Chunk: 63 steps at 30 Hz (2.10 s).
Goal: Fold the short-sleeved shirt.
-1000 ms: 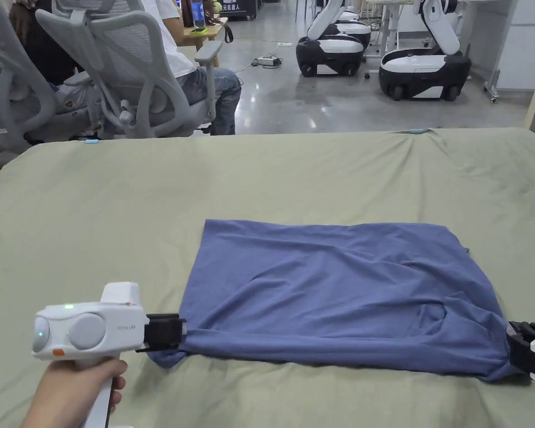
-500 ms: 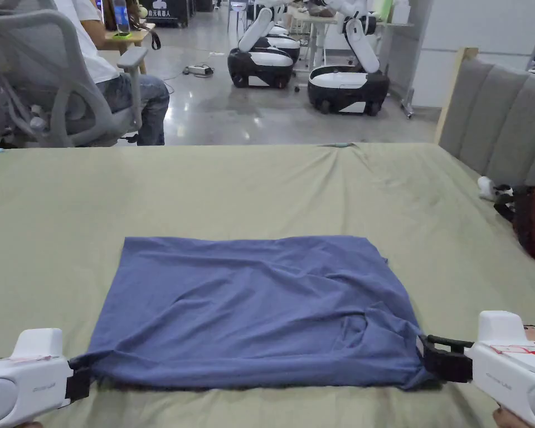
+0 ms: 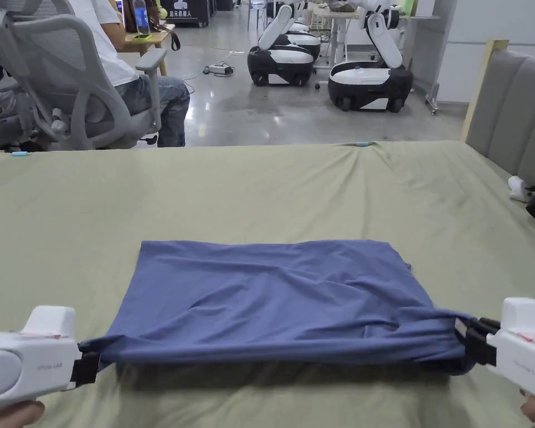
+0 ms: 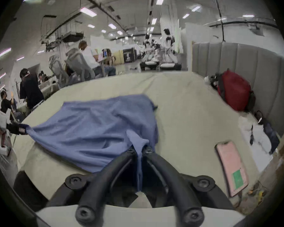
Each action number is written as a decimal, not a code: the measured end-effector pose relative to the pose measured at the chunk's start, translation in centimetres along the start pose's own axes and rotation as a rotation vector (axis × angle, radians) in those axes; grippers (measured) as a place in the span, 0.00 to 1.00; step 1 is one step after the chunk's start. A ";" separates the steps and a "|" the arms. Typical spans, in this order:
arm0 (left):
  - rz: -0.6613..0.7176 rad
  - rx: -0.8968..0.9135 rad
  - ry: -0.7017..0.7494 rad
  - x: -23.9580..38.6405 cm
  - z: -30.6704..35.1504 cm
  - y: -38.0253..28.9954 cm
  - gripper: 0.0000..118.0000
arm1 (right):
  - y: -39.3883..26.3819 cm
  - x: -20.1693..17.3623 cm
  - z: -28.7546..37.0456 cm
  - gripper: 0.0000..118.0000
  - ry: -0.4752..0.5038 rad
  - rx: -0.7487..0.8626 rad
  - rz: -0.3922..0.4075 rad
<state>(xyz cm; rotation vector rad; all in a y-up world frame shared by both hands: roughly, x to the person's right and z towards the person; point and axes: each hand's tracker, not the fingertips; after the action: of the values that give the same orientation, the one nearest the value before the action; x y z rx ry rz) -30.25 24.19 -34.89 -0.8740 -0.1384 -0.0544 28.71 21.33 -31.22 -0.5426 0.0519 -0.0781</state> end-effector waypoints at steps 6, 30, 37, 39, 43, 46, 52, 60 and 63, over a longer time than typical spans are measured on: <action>-0.053 -0.039 0.003 -0.4 -3.1 7.3 0.02 | 5.8 -1.3 -4.4 0.03 -0.091 0.017 0.135; 0.045 0.597 0.069 10.0 -1.3 2.0 0.40 | 1.7 -11.0 -2.7 0.64 0.000 0.154 0.138; 0.001 0.552 0.073 11.9 -1.0 -2.6 0.00 | -1.9 -15.8 -0.2 0.00 0.010 0.200 0.126; 0.035 0.498 0.099 10.4 -1.4 -3.2 0.00 | -2.7 -16.2 -0.1 0.00 -0.002 0.214 0.147; 0.169 0.339 0.094 5.4 -3.3 -3.7 0.00 | -4.0 -16.1 -0.7 0.00 -0.021 0.226 0.168; 0.205 0.280 0.099 3.1 -4.5 -3.1 0.00 | -4.4 -16.2 -1.0 0.00 -0.019 0.211 0.167; 0.218 0.202 0.102 0.2 -9.0 0.8 0.90 | -3.9 -16.0 -1.2 0.00 -0.002 0.197 0.175; 0.081 -0.070 0.148 -0.1 -18.9 3.2 0.68 | -2.0 -12.0 -1.7 0.00 -0.066 0.156 0.141; -0.010 -0.008 0.146 1.4 -16.8 3.7 0.38 | -0.9 -9.1 -3.0 0.00 -0.123 0.093 0.132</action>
<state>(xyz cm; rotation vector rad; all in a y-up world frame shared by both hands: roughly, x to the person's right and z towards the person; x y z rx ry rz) -26.78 13.70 -48.09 -0.8743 -0.0055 -0.1277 19.35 19.86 -33.09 -0.4487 -0.0362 0.0817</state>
